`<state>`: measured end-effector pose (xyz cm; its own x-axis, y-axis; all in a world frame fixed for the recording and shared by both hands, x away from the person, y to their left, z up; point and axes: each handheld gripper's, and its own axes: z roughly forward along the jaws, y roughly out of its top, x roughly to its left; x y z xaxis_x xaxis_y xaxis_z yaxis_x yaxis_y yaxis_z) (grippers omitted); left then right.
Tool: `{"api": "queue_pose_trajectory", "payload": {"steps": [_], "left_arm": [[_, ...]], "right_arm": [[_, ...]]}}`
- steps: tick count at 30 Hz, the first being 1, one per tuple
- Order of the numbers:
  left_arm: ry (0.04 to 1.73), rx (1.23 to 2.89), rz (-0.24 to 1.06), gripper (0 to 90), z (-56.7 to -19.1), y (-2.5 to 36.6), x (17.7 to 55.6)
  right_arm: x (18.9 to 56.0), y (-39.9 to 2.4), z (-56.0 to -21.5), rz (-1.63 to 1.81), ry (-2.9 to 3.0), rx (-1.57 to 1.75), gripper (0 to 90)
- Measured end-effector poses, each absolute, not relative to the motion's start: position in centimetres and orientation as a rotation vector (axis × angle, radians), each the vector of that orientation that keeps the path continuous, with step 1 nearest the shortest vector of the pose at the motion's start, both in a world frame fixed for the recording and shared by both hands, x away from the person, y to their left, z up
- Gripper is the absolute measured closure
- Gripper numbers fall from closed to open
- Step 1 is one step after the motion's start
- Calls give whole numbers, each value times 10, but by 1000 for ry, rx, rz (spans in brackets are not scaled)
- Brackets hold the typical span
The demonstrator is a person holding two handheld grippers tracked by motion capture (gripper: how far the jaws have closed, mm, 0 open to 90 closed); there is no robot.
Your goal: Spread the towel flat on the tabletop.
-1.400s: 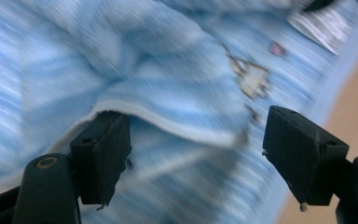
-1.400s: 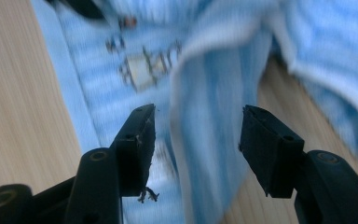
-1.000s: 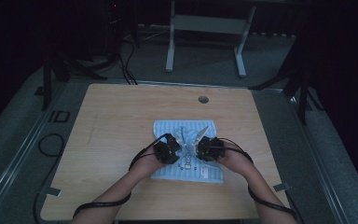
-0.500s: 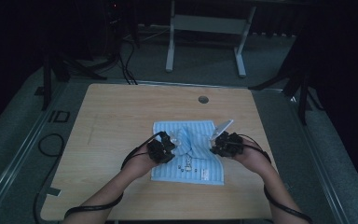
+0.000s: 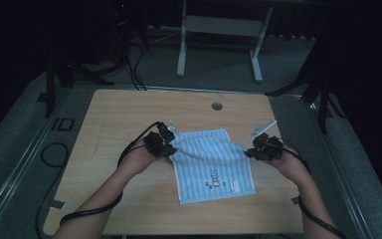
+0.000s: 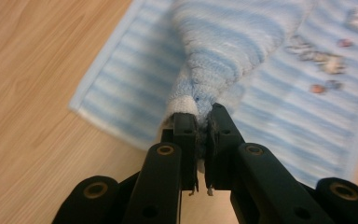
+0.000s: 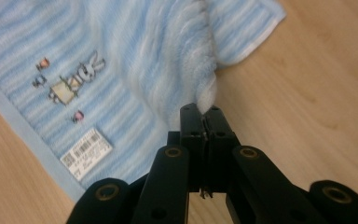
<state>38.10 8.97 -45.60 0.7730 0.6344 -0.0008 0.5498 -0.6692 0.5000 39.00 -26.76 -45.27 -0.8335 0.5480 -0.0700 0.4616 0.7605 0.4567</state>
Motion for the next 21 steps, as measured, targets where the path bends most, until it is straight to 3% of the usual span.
{"api": "queue_pose_trajectory", "payload": {"steps": [5,8,11,14,21], "left_arm": [[960,2478,156,831,-483,100,395],[1007,2488,185,600,-490,103,396],[1009,2466,203,493,-486,104,390],[978,2455,289,466,-475,100,379],[793,2549,203,441,-477,74,350]], "right_arm": [[393,-271,-466,667,2795,837,882],[396,-270,-472,585,2767,868,779],[395,-272,-471,564,2761,886,688],[387,-268,-465,603,2767,832,675],[372,-243,-471,639,2825,714,664]]}}
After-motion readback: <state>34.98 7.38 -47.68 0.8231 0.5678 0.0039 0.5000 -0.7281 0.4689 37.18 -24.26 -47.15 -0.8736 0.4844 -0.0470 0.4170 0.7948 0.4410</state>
